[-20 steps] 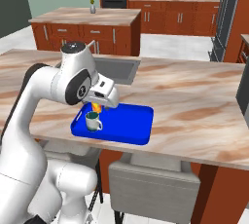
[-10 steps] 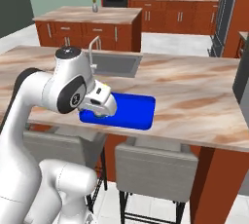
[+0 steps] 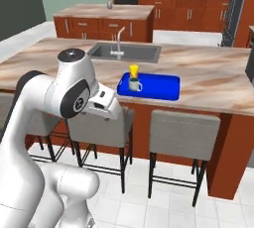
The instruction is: There is a tray on the dining counter. Grab the cup, mug, and pitcher and place them on the tray. The pitcher may be placed next to the tray if it cannot fit the tray.
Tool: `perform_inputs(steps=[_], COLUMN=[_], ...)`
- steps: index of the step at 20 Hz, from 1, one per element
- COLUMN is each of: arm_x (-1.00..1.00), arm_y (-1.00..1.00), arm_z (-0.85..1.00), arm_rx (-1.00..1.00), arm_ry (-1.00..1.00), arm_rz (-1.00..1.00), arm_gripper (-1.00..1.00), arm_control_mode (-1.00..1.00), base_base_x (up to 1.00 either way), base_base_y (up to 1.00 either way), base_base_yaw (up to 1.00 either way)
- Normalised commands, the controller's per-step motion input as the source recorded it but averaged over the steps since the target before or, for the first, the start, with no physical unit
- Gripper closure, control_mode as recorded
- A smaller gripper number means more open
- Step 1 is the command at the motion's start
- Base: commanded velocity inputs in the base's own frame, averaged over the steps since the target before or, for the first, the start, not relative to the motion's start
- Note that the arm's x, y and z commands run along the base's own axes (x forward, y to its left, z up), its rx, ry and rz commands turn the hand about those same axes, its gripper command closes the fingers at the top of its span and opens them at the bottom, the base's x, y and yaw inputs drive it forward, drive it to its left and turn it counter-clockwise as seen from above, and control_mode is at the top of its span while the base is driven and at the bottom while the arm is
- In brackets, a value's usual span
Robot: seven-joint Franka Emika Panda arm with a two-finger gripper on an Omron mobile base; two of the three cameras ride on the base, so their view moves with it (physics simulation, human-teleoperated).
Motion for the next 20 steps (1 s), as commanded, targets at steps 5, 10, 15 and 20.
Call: perform_inputs(steps=[5, 10, 15, 20], arm_x=[0.00, 0.00, 0.00, 0.00], arm_y=[0.00, 0.00, 0.00, 0.00], arm_z=[0.00, 0.00, 0.00, 0.00], arm_rx=[0.00, 0.00, 0.00, 0.00], arm_ry=[0.00, 0.00, 0.00, 0.00], arm_rz=[0.00, 0.00, 0.00, 0.00], arm_gripper=[-1.00, -1.00, -1.00, -1.00], arm_control_mode=[1.00, 1.00, 1.00, 1.00], base_base_x=[-0.82, -0.57, -0.21, 0.00], base_base_y=[1.00, 1.00, 1.00, 1.00], base_base_yaw=[0.07, 0.04, 0.01, 0.00])
